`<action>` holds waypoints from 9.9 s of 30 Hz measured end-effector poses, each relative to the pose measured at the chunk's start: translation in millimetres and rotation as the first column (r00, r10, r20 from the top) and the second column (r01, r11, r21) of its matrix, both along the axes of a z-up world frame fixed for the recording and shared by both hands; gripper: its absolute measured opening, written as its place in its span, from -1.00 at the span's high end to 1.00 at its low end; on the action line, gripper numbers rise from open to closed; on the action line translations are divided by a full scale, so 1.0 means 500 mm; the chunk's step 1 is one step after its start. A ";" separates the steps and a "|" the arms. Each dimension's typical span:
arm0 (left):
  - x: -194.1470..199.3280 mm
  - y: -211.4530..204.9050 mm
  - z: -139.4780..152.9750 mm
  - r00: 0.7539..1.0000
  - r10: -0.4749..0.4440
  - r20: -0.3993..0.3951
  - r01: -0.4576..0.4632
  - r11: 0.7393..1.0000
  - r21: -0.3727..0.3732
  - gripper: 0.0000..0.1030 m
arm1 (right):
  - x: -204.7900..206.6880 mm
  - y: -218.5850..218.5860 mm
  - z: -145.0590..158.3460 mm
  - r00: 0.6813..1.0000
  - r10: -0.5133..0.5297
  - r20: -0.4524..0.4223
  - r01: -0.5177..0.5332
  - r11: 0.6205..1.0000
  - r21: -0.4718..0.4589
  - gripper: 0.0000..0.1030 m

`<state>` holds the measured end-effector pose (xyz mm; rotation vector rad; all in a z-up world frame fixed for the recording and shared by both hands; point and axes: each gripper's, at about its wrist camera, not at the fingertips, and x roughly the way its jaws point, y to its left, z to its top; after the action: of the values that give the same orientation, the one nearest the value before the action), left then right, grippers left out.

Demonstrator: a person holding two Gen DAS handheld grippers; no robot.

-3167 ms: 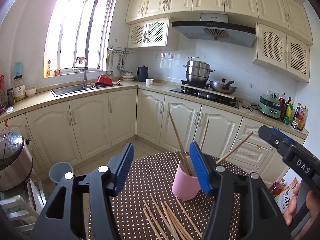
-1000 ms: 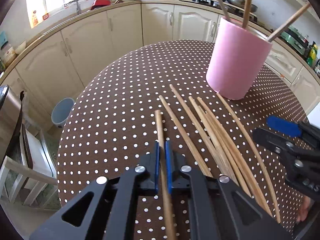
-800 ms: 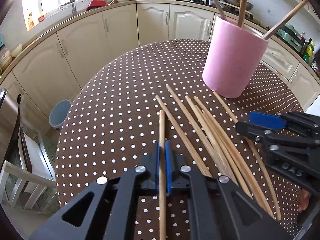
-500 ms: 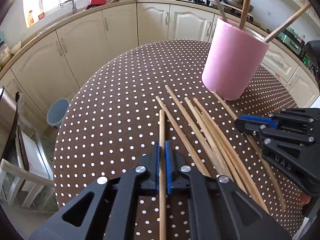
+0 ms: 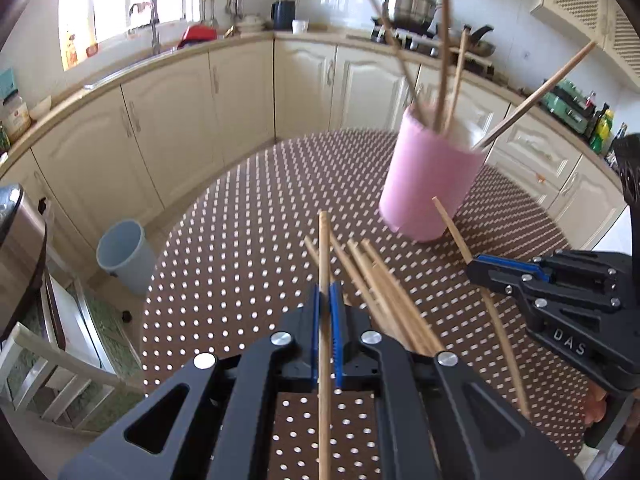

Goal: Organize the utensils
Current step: 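Lift the chopstick with the left gripper while the right gripper grasps another, then carry both held chopsticks up over the pink cup and lower them in, then open the left gripper while the right gripper releases its chopstick into the cup, then move both tools back to the pile and close the left gripper on a chopstick, then lift the chopstick with the left gripper while the right gripper grasps another, then carry both held chopsticks up over the pink cup and lower them in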

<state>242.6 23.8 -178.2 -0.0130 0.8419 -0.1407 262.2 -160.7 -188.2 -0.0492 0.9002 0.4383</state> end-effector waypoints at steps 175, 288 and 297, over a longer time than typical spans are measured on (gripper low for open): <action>-0.204 -0.026 0.261 0.857 0.094 0.506 -0.123 0.992 0.024 -0.06 | -0.236 -0.089 0.252 0.828 -0.245 0.504 0.152 0.964 0.220 0.07; -0.072 -0.065 0.109 0.980 -0.118 0.159 0.127 0.991 -0.047 0.88 | -0.125 -0.021 0.120 0.978 -0.034 0.206 0.006 0.991 0.136 0.89; -0.134 -0.102 0.179 0.951 -0.142 0.274 0.162 0.985 -0.053 0.88 | -0.173 -0.075 0.178 0.954 -0.078 0.289 0.026 0.983 0.180 0.89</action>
<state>175.6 -27.1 -88.7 0.0011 0.5642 -0.3124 175.8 -198.1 -99.4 0.0682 0.5647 0.4452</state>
